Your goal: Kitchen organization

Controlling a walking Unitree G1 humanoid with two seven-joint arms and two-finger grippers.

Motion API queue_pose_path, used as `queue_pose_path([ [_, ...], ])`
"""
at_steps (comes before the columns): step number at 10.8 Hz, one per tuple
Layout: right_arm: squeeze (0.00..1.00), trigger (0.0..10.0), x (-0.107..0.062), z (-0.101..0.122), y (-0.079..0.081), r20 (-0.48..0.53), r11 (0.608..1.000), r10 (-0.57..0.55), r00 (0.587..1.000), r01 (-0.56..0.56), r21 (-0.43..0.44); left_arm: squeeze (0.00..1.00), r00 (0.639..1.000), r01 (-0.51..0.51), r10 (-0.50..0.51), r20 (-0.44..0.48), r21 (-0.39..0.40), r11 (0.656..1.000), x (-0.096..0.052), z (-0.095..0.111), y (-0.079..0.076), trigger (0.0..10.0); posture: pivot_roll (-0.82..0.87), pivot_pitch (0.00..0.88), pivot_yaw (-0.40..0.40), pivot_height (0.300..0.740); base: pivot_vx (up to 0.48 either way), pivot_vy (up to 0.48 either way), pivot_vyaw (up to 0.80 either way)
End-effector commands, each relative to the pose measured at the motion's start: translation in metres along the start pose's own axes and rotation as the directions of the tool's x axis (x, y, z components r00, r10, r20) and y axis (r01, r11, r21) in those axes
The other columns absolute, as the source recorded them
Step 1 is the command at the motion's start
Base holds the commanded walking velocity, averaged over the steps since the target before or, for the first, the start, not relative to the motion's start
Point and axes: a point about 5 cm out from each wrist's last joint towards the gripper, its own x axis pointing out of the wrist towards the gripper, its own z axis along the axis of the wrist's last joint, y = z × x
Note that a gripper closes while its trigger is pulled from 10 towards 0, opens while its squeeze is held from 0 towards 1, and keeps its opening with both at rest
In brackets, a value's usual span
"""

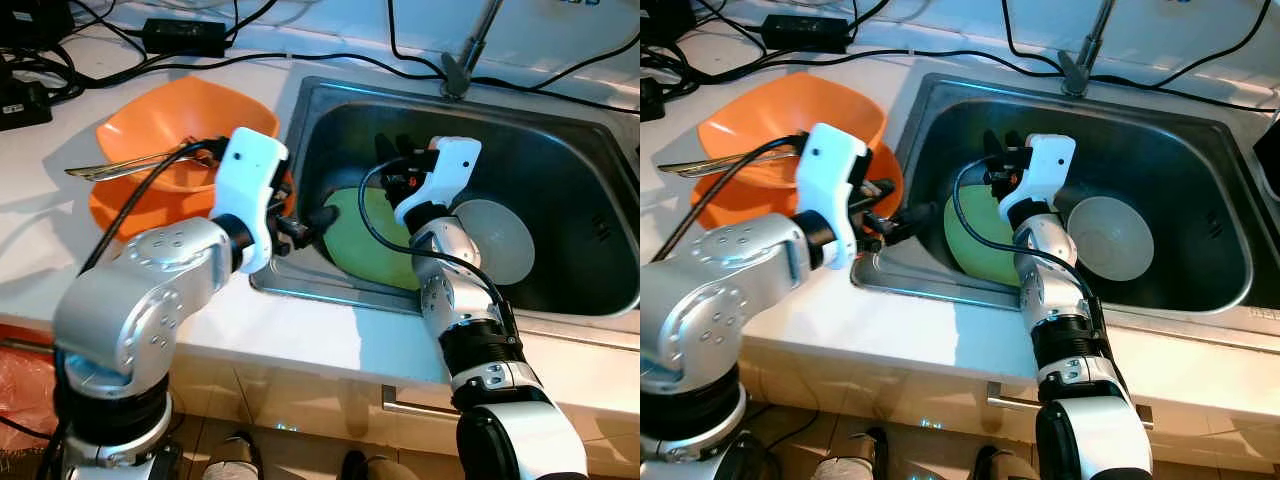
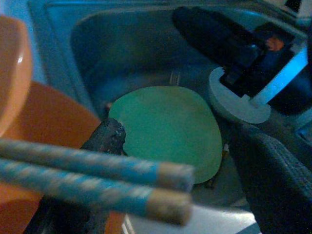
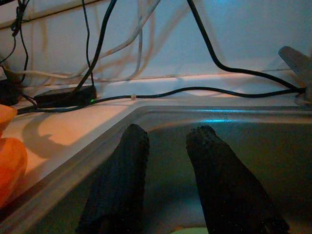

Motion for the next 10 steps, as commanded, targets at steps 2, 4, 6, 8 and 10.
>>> queue_pose_path([
  [2, 0.0, 10.0, -0.01, -0.011, -0.008, -0.032, 1.0, -0.027, 0.999, 0.027, 0.011, 0.0, 0.996, 0.074, -0.076, 0.055, 0.028, 0.997, 0.007, 0.013, -0.01, 10.0, 0.17, 0.164, -0.059, 0.74, 0.0, 0.0, 0.0],
  [4, 0.0, 10.0, -0.01, -0.012, -0.007, -0.035, 1.0, -0.023, 0.999, 0.023, 0.009, 0.0, 0.989, 0.116, -0.118, 0.084, 0.029, 0.993, 0.012, 0.019, -0.016, 10.0, 0.17, 0.162, -0.06, 0.74, 0.0, 0.0, 0.0],
  [6, 0.0, 10.0, -0.009, -0.011, -0.008, -0.035, 1.0, -0.024, 0.999, 0.024, 0.008, 0.0, 0.978, 0.172, -0.173, 0.112, 0.02, 0.985, 0.016, 0.023, -0.023, 10.0, 0.17, 0.16, -0.062, 0.74, 0.0, 0.0, 0.0],
  [8, 0.0, 10.0, -0.007, -0.01, -0.008, -0.034, 1.0, -0.019, 0.999, 0.02, 0.007, 0.0, 0.959, 0.247, -0.249, 0.134, 0.032, 0.969, 0.019, 0.027, -0.034, 10.0, 0.16, 0.155, -0.063, 0.74, 0.0, 0.0, 0.0],
  [10, 0.0, 10.0, -0.007, -0.01, -0.008, -0.032, 1.0, -0.021, 0.999, 0.021, 0.007, 0.0, 0.957, 0.232, -0.232, 0.176, 0.021, 0.973, 0.022, 0.034, -0.032, 10.0, 0.16, 0.15, -0.063, 0.74, 0.0, 0.0, 0.0],
])
